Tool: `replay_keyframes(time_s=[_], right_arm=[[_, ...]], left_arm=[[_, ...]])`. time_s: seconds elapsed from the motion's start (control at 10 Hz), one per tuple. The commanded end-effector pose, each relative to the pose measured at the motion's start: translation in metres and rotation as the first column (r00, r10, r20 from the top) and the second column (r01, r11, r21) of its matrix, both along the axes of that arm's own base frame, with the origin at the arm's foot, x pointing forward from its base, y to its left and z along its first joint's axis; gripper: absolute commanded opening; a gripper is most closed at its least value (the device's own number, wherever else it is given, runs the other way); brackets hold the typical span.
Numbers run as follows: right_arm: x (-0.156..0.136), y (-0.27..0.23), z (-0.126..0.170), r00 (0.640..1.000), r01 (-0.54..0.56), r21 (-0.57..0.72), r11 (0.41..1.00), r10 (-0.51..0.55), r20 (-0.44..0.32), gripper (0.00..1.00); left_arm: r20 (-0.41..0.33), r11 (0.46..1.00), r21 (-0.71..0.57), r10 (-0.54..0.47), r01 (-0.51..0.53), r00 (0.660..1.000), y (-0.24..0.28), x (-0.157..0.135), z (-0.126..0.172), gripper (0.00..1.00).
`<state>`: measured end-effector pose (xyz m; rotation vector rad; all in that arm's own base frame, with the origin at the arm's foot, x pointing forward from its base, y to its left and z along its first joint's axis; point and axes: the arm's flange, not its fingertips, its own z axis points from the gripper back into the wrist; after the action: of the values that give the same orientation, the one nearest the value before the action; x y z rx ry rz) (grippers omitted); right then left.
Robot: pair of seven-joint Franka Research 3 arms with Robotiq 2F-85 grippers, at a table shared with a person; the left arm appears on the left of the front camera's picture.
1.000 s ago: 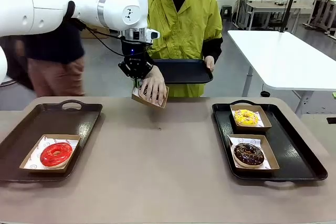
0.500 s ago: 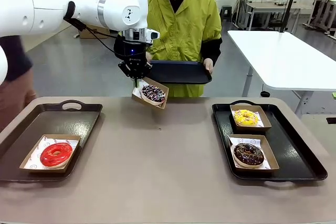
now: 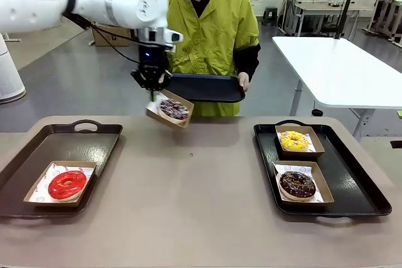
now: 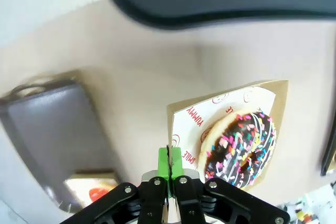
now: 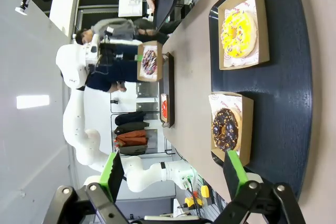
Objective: Individually package the donuts and arrange them on the tray.
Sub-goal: Place the picked Paper togo box on the Handle tray.
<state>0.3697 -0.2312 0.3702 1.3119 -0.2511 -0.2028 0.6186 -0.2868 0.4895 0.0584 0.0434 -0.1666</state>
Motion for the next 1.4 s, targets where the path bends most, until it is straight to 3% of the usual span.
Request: replay_keyframes(time_s=[0.0,0.2,0.3,0.5,0.7,1.0,1.2,1.3], right_arm=[[-0.005,0.004,0.002,1.0,0.007,0.003,1.0,-0.007,0.009,1.0],[-0.005,0.004,0.002,1.0,0.007,0.003,1.0,-0.007,0.009,1.0],[-0.005,0.004,0.002,1.0,0.007,0.003,1.0,-0.007,0.009,1.0],[-0.005,0.004,0.002,1.0,0.007,0.003,1.0,-0.007,0.009,1.0],[-0.005,0.004,0.002,1.0,0.007,0.003,1.0,-0.007,0.009,1.0],[-0.005,0.004,0.002,1.0,0.007,0.003,1.0,-0.007,0.009,1.0],[-0.005,0.004,0.002,1.0,0.007,0.003,1.0,-0.007,0.009,1.0],[-0.005,0.004,0.002,1.0,0.007,0.003,1.0,-0.007,0.009,1.0]], left_arm=[[-0.01,1.0,-0.014,-0.002,0.002,1.0,0.067,-0.045,0.036,0.01],[0.007,1.0,0.004,0.03,-0.03,1.0,0.128,-0.051,0.065,0.01],[0.024,0.996,-0.021,0.082,-0.082,0.996,0.161,-0.065,0.065,0.01],[0.032,0.99,-0.024,0.139,-0.138,0.99,0.223,-0.056,0.066,0.01],[0.027,0.987,-0.031,0.156,-0.155,0.987,0.265,-0.068,0.042,0.01],[0.004,0.988,-0.021,0.154,-0.154,0.988,0.299,-0.061,0.001,0.01],[0.007,0.992,-0.008,0.128,-0.128,0.992,0.295,-0.056,-0.013,0.01],[-0.011,0.985,0.003,0.171,-0.171,0.985,0.301,-0.056,-0.004,0.01]])
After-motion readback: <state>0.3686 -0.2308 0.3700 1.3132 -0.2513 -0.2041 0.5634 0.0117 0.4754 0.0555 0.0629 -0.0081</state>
